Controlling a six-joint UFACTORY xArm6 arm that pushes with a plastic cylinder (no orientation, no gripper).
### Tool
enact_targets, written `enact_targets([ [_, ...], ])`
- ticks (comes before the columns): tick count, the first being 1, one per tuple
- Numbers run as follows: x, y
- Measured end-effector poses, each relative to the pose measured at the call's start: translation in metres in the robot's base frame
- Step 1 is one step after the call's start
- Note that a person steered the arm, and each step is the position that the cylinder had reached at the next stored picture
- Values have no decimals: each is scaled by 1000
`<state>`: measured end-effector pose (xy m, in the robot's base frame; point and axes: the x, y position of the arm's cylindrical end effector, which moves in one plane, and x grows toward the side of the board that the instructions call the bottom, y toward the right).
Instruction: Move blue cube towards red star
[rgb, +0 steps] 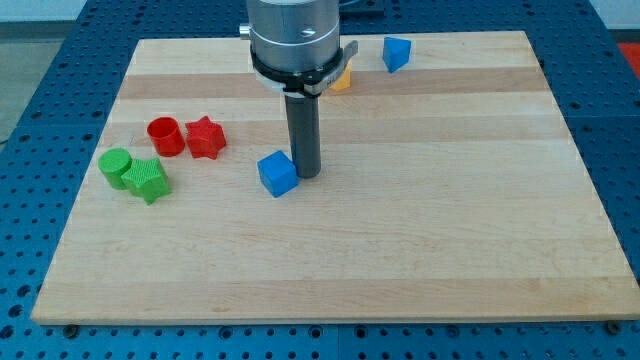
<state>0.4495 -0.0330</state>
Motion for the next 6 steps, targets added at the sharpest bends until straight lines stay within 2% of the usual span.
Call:
enact_targets([
  [1, 0, 0],
  [2, -1, 29],
  [3, -2, 121],
  [4, 27, 94],
  [6, 20, -70],
])
